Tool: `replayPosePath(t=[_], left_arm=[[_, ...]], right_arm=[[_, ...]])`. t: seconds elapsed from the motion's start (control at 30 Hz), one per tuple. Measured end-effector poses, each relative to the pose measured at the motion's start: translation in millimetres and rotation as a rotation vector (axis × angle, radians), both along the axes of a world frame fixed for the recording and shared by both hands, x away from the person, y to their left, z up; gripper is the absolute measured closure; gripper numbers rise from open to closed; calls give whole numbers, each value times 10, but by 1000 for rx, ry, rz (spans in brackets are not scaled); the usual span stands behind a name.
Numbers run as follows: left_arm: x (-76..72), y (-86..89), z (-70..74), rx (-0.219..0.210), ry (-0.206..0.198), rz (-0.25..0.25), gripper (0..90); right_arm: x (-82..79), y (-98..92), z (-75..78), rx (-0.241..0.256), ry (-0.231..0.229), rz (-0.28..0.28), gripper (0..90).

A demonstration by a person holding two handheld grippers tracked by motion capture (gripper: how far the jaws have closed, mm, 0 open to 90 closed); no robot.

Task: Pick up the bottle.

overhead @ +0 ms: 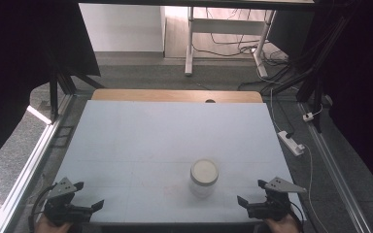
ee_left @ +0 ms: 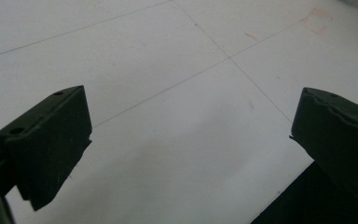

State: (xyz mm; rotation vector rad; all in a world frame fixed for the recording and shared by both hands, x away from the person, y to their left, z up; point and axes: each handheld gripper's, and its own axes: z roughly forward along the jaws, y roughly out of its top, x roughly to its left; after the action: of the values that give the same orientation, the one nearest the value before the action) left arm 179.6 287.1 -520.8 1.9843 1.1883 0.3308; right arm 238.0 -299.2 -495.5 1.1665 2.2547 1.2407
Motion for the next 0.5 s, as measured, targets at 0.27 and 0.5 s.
replayPosePath(t=[0.27,0.5], left_arm=[[-5,10,2,-9,-4,-2,0],[-4,5,2,-6,-4,-2,0]], right_arm=[[-6,10,5,-6,-2,10,0],[-14,21,21,-8,-9,13,0]])
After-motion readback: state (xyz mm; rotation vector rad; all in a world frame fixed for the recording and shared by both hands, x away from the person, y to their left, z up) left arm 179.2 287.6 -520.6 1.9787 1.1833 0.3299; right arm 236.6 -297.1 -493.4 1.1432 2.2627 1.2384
